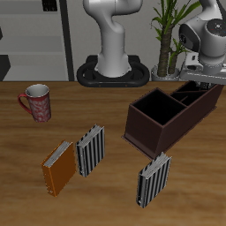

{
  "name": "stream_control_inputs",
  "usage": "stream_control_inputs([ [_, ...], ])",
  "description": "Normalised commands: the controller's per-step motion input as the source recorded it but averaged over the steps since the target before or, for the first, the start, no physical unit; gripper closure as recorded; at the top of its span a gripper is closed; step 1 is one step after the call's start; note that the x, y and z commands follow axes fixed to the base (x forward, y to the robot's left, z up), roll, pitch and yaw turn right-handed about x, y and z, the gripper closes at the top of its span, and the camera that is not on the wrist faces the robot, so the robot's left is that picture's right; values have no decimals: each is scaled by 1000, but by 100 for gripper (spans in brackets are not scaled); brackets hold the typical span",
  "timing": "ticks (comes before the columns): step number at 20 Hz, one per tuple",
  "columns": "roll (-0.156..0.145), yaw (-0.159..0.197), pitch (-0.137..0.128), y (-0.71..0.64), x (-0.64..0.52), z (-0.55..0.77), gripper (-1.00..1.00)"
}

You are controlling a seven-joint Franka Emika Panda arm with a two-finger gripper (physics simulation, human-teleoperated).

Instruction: Place the black book into the left desk caddy's left compartment

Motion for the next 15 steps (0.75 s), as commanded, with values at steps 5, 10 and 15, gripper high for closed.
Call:
stream_control_inputs([
  [5,72,-34,62,-25,-13,-87,-100],
  [10,10,-16,14,-105,-5,5,-100],
  [15,-13,-9,7,-262,-26,30,-100],
])
